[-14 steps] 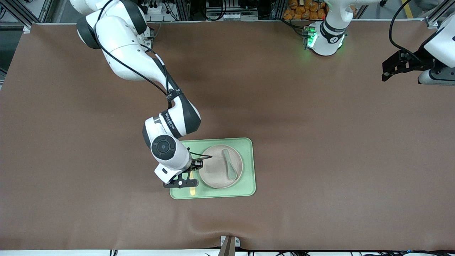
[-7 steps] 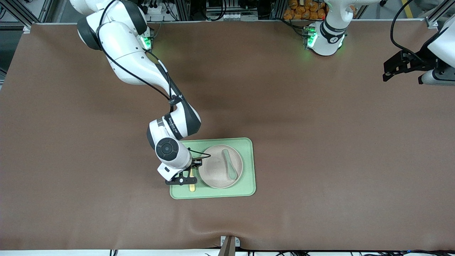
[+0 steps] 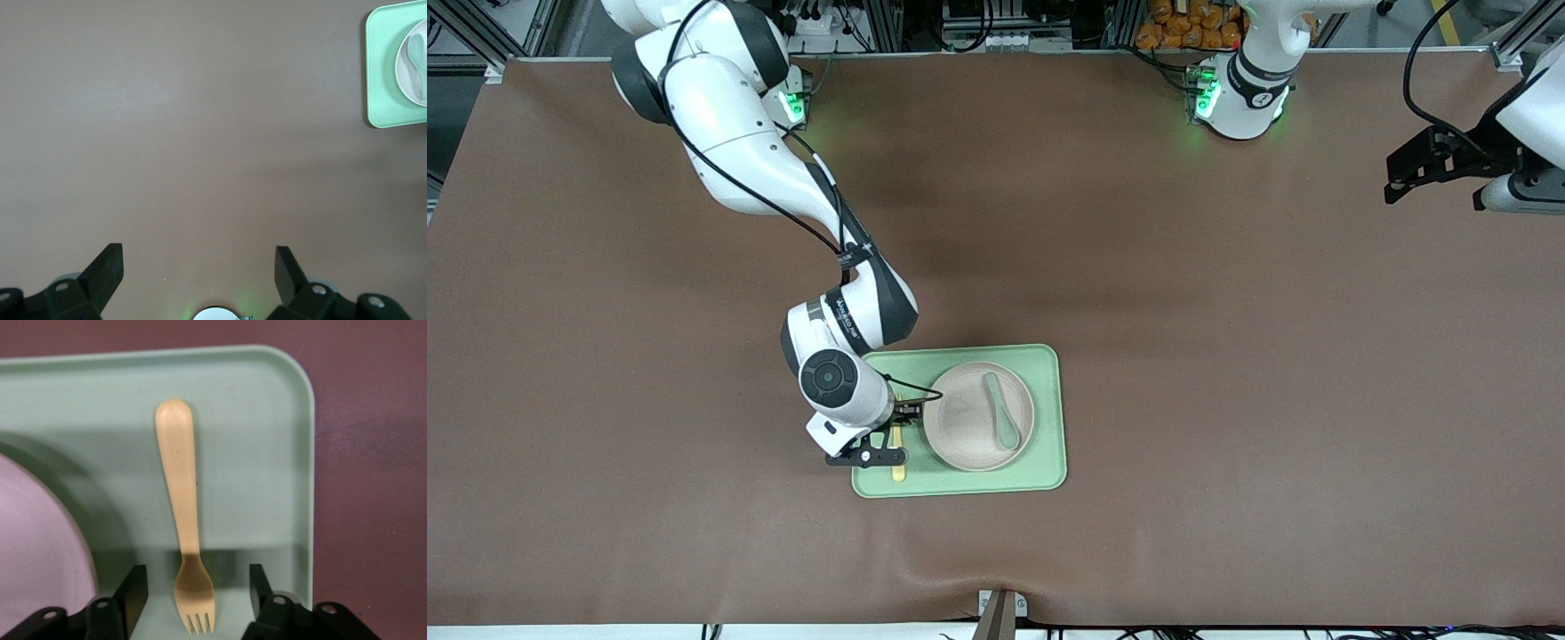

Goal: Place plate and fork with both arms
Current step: 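Lower the fork onto the tray and open the right gripper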

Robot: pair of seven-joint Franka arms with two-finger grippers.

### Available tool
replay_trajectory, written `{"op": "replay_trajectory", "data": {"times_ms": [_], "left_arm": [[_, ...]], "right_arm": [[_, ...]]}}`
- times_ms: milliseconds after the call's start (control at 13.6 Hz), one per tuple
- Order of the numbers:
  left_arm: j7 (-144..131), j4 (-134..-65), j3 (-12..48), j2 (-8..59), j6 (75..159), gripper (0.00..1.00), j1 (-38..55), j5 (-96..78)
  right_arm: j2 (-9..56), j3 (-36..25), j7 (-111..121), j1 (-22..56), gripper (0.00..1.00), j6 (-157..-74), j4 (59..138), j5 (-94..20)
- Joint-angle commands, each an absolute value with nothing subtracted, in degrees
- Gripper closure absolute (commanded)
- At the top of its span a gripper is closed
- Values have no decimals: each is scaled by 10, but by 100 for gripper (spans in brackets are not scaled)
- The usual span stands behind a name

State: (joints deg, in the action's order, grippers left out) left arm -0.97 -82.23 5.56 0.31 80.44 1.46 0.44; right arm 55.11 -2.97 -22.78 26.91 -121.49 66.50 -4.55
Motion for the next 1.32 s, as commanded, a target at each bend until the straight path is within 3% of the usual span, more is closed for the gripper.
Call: {"op": "replay_trajectory", "data": {"times_ms": [0, 734, 1028, 1248], "left_arm": [[2, -817, 57, 4, 806, 0, 13, 5], [2, -817, 59, 4, 806, 0, 14, 5], [2, -817, 58, 4, 806, 0, 13, 5], [2, -817, 58, 4, 806, 0, 13, 4]], "right_arm": [[491, -19, -223, 241, 0, -1180, 686, -57], [299, -18, -256, 162, 0, -1017, 684, -57], [241, 82, -249, 46, 0, -922, 683, -55], [208, 89, -220, 9, 0, -851, 674, -54]]}}
